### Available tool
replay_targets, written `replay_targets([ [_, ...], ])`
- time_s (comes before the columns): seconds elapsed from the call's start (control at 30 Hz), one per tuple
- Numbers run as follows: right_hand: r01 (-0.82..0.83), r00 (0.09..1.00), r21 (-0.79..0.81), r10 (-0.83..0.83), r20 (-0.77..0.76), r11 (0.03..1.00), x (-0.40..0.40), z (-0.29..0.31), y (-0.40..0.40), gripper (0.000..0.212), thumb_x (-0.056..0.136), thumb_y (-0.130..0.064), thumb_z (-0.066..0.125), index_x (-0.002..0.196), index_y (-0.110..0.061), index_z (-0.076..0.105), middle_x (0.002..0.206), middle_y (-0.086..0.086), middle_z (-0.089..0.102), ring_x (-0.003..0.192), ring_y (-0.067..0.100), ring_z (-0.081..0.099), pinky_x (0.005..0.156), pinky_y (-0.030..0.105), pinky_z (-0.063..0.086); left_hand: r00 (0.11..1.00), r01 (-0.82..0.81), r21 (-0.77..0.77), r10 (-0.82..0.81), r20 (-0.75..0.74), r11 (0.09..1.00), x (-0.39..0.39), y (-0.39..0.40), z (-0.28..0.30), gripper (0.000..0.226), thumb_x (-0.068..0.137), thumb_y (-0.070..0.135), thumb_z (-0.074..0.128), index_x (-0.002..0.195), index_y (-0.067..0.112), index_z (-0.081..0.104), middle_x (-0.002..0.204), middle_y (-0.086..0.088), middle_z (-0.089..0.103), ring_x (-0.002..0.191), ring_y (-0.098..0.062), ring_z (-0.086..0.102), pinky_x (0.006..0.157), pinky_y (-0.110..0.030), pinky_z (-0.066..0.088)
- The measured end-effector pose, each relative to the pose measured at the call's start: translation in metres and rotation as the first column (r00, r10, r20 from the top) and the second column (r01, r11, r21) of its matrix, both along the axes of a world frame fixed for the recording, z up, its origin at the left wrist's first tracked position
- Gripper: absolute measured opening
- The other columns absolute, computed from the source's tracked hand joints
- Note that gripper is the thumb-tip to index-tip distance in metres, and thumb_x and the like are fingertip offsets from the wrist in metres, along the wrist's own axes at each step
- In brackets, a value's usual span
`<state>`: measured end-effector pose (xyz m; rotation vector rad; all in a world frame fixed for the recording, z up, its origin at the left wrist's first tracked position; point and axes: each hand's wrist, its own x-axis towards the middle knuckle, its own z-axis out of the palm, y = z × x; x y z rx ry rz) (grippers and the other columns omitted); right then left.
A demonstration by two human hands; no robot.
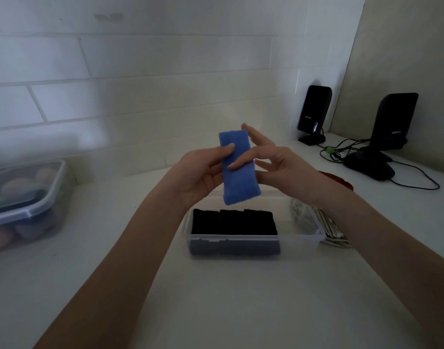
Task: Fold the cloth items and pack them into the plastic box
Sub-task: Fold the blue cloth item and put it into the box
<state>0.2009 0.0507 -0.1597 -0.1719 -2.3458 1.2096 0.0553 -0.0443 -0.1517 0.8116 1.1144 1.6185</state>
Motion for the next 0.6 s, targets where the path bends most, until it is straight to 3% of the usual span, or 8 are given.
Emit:
replay_targets([
  [0.13,0.006,1.000,0.124,-0.009,0.028,0.992,-0.0008,-0.0027,0.0025,0.040,0.078,-0.008,0.070,0.098,-0.042,0.064,0.138,-0.035,0.025,0.145,0.004,0.011,0.110,0.053,0.029,1.000,-0.018,0.034,0.018,0.003,0.999,-0.0037,0.0020,-0.0024,0.015,0.089,0.008,0.054,0.100,0.004,0.064,0.077,-0.003,0.075,0.069,-0.010,0.072,0.062,-0.020,0.057],
  [0.27,0.046,0.999,0.172,-0.042,-0.023,0.984,-0.0053,-0.0019,0.0021,0.034,0.076,-0.011,0.072,0.098,-0.035,0.062,0.141,-0.021,0.034,0.144,0.008,0.018,0.112,0.048,0.029,1.000,-0.011,0.093,0.010,0.005,0.996,-0.0019,0.0022,-0.0031,0.014,0.091,0.009,0.051,0.099,0.008,0.063,0.074,-0.002,0.074,0.065,-0.010,0.071,0.059,-0.021,0.056],
  [0.4,0.073,0.997,0.150,-0.067,-0.043,0.986,-0.0058,-0.0014,0.0022,0.024,0.078,-0.014,0.071,0.087,-0.035,0.064,0.134,-0.020,0.042,0.142,0.003,0.022,0.112,0.031,0.029,0.999,-0.013,0.135,0.019,-0.043,0.991,0.0023,0.0045,-0.0062,0.028,0.088,0.006,0.055,0.116,0.002,0.057,0.089,-0.008,0.071,0.070,-0.015,0.071,0.062,-0.024,0.057],
  [0.5,0.106,0.993,0.085,-0.101,-0.061,0.991,-0.0059,-0.0019,0.0017,0.009,0.082,-0.017,0.067,0.089,-0.021,0.071,0.138,-0.010,0.042,0.140,0.003,0.026,0.115,0.037,0.027,0.997,-0.044,0.165,0.055,-0.063,0.985,0.0047,0.0068,-0.0089,0.032,0.087,0.002,0.054,0.118,-0.005,0.054,0.090,-0.010,0.070,0.071,-0.014,0.070,0.062,-0.023,0.056],
  [0.6,0.158,0.985,0.017,-0.156,-0.074,0.987,-0.0061,-0.0021,0.0014,0.024,0.086,-0.020,0.063,0.105,-0.008,0.070,0.145,-0.003,0.043,0.135,0.007,0.037,0.111,0.037,0.032,0.991,-0.068,0.213,0.090,-0.099,0.975,0.0047,0.0074,-0.0095,0.026,0.087,0.000,0.053,0.112,0.000,0.058,0.086,-0.006,0.072,0.072,-0.013,0.070,0.062,-0.021,0.055],
])
